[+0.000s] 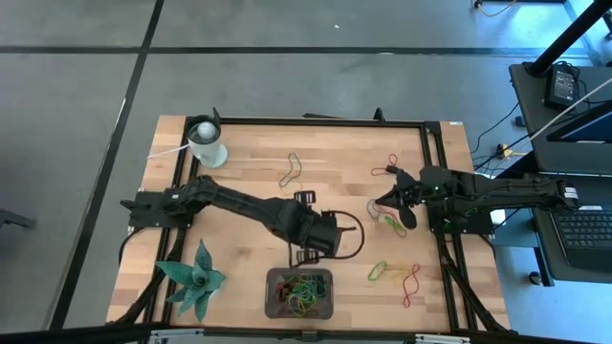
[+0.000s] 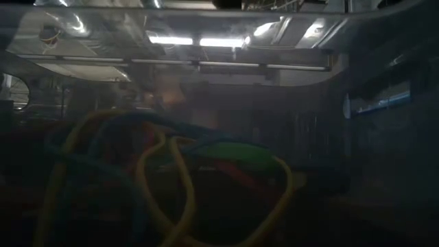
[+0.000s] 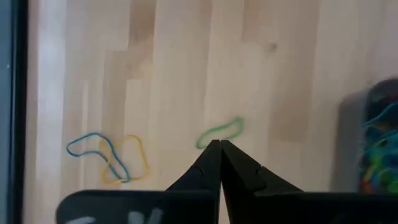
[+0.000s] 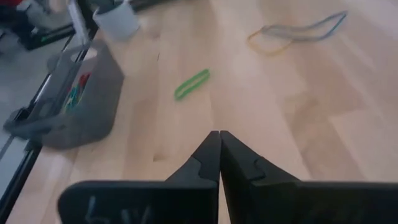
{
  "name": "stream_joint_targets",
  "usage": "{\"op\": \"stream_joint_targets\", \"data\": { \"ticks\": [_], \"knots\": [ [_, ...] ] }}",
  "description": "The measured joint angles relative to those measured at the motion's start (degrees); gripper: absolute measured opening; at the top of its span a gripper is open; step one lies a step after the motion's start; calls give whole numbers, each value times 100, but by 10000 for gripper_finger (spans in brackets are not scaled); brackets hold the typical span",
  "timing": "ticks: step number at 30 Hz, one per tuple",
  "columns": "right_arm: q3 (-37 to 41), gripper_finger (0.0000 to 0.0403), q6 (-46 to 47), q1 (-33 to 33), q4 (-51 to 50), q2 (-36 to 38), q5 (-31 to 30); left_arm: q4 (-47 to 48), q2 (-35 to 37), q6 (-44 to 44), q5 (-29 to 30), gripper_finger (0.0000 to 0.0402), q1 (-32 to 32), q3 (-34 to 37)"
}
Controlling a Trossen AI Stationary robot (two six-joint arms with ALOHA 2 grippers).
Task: Pick and place rubber bands into bin
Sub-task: Put the black rubber band into the black bin
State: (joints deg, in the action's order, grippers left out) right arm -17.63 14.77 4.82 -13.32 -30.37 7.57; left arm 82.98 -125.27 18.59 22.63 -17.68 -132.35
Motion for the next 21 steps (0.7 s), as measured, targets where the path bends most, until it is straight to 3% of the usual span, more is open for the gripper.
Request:
{"op": "stream_joint_targets", "data": {
  "ticks": [4,7,15,21],
  "knots": [
    [0,10,196,0,288,0,-121,-245,192,-513,-221,2,231,661],
    [0,10,385,-4,334,-7,-172,-951,639,-828,-597,2,504,1585],
    [0,3,950,-20,363,-225,-731,-3404,2642,-841,-1073,2,990,4915],
    [-3,2,1080,-20,974,-497,-1131,-4391,4160,-566,-1079,2,1246,6839]
  ]
}}
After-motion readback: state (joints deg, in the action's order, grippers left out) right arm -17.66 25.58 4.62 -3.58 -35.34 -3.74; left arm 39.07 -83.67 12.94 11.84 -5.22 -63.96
